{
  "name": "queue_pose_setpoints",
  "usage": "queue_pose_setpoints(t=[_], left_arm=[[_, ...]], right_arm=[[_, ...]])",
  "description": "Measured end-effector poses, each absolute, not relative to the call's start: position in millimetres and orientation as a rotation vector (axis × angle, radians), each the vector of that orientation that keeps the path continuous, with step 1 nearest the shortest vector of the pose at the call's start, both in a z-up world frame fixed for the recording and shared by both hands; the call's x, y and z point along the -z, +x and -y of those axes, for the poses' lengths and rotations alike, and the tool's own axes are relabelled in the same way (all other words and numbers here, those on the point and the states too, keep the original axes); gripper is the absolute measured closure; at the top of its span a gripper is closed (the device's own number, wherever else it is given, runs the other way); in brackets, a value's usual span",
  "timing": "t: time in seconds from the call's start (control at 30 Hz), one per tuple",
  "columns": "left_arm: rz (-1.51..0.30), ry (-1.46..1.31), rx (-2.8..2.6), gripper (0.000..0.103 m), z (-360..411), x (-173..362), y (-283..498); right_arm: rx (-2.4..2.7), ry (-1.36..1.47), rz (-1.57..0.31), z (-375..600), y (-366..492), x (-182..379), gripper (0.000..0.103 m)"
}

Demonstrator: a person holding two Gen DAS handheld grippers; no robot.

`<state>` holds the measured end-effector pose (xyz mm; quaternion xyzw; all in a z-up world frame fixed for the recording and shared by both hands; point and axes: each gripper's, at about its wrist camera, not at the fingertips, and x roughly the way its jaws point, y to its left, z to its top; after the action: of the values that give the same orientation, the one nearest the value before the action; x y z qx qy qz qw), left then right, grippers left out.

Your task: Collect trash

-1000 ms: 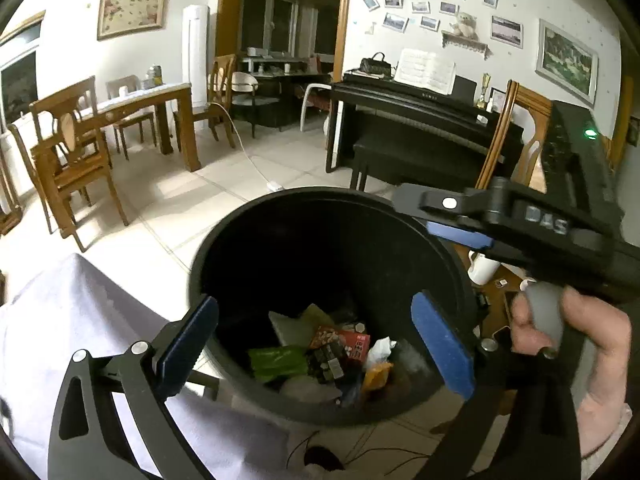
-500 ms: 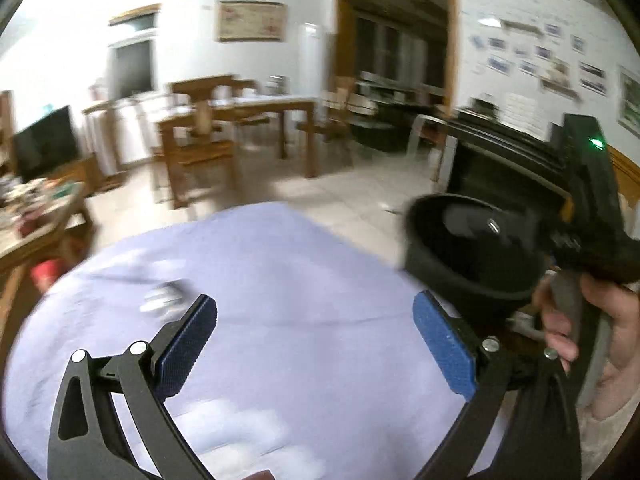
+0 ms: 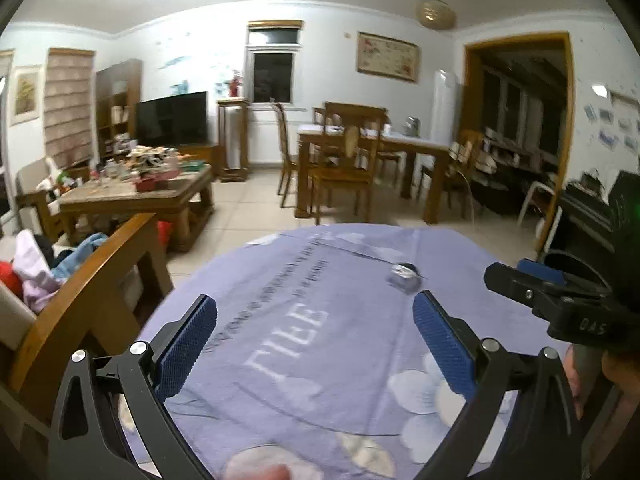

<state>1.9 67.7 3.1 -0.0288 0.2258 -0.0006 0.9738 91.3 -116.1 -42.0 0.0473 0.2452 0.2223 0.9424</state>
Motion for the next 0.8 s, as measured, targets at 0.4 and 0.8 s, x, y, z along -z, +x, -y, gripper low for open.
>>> queue_pose_setpoints(t=[0.4,0.8], left_arm=[[-0.482,-0.097,-0.103,0.005,-88.2,9.4,8.8],[-0.499,-0.098,-0.153,0.005,-85.1,13.1,8.7]], right_arm=[[-0.389,-0.111,-0.334,90.8,75.0,63.3,0.005],[-0.414,-0.108,-0.383,88.4,83.9,73.5,0.005]])
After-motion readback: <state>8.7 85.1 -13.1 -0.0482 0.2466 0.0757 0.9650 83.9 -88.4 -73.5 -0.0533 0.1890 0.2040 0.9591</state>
